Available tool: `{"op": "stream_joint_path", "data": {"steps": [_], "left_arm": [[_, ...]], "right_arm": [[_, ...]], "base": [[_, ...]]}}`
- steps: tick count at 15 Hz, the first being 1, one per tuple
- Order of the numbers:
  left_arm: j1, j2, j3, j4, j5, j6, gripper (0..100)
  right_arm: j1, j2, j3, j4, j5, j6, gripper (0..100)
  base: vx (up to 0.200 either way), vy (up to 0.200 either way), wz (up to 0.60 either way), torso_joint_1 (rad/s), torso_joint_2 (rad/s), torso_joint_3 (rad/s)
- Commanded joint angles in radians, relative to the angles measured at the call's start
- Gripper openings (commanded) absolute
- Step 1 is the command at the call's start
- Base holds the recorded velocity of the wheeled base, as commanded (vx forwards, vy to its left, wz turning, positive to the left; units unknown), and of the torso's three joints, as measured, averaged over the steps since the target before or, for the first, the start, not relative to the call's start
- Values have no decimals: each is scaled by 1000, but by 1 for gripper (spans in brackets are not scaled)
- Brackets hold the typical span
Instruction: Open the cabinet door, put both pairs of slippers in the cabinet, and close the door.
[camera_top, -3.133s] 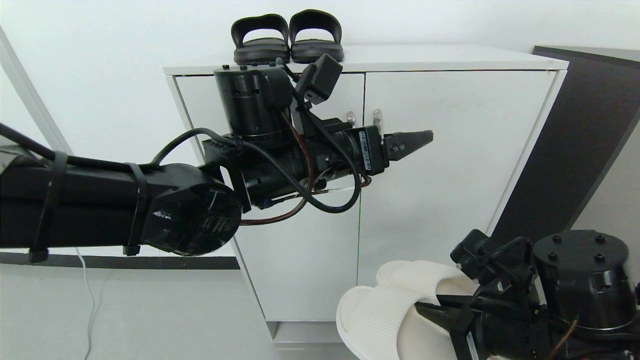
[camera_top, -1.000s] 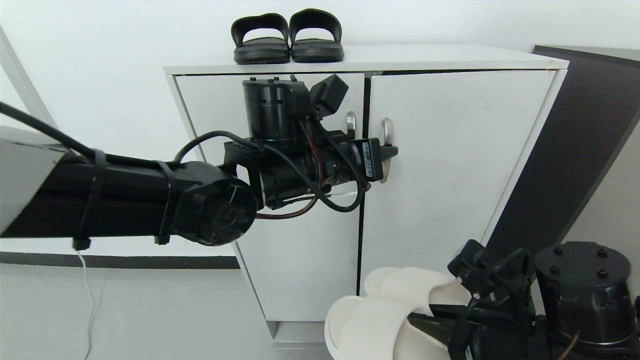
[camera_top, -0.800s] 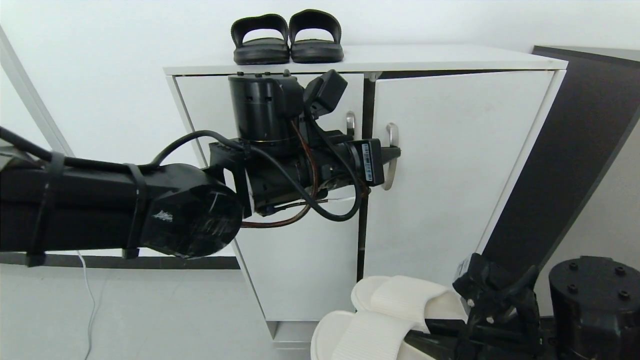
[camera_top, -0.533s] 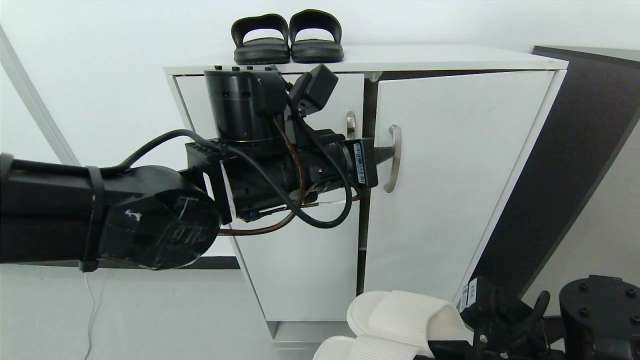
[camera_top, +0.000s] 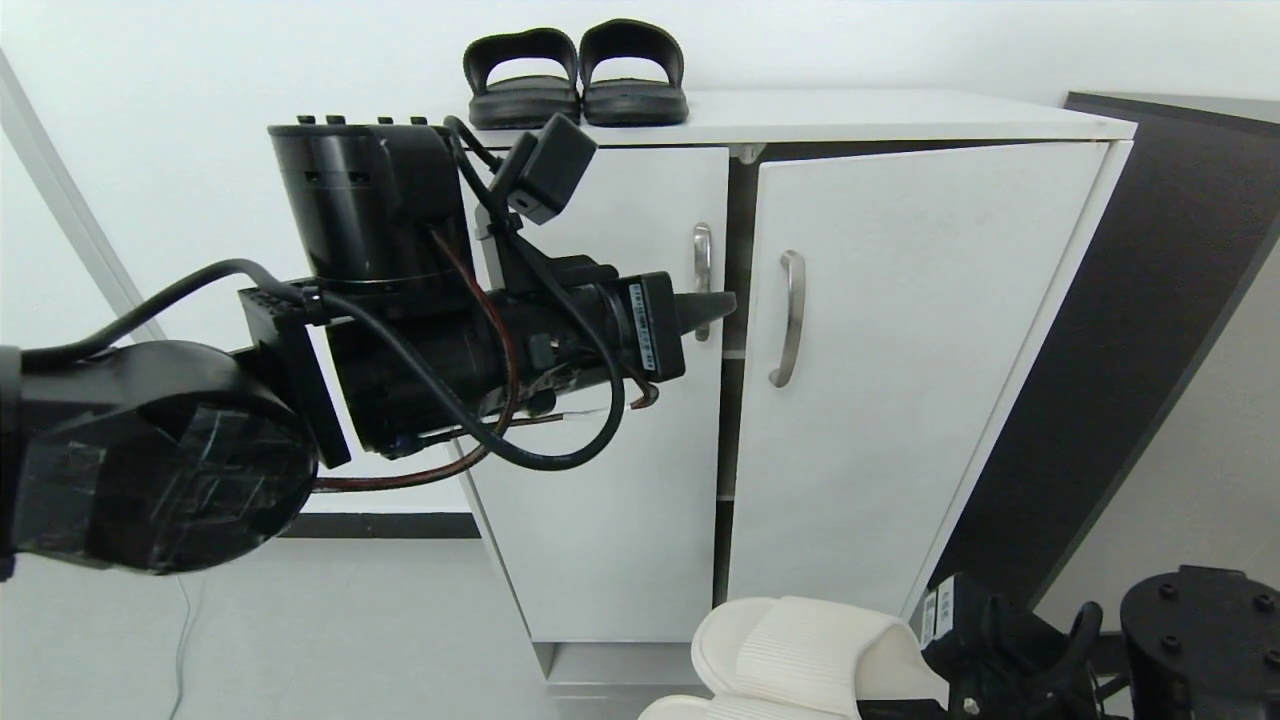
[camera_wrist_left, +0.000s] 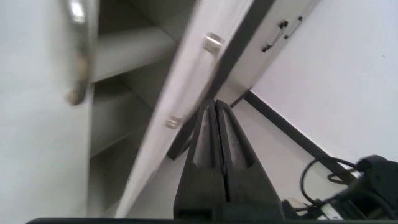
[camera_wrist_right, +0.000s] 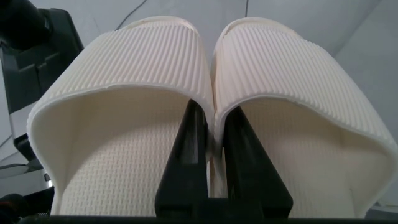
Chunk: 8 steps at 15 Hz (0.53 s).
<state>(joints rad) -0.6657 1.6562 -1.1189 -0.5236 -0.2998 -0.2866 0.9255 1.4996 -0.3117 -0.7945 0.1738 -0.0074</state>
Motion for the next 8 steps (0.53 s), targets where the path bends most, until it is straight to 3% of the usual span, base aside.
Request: {"op": "stream_joint_path", "data": {"steps": [1, 8], "left_arm": [[25, 31, -27, -1, -12, 0, 0], [37, 157, -171, -13, -12, 0, 0]], "right_arm": [[12, -7, 6, -5, 0, 0, 0], [35, 1, 26, -5, 1, -45, 0]], "base": [[0, 0, 0, 0, 0, 0], [0, 0, 0, 0, 0, 0]]}}
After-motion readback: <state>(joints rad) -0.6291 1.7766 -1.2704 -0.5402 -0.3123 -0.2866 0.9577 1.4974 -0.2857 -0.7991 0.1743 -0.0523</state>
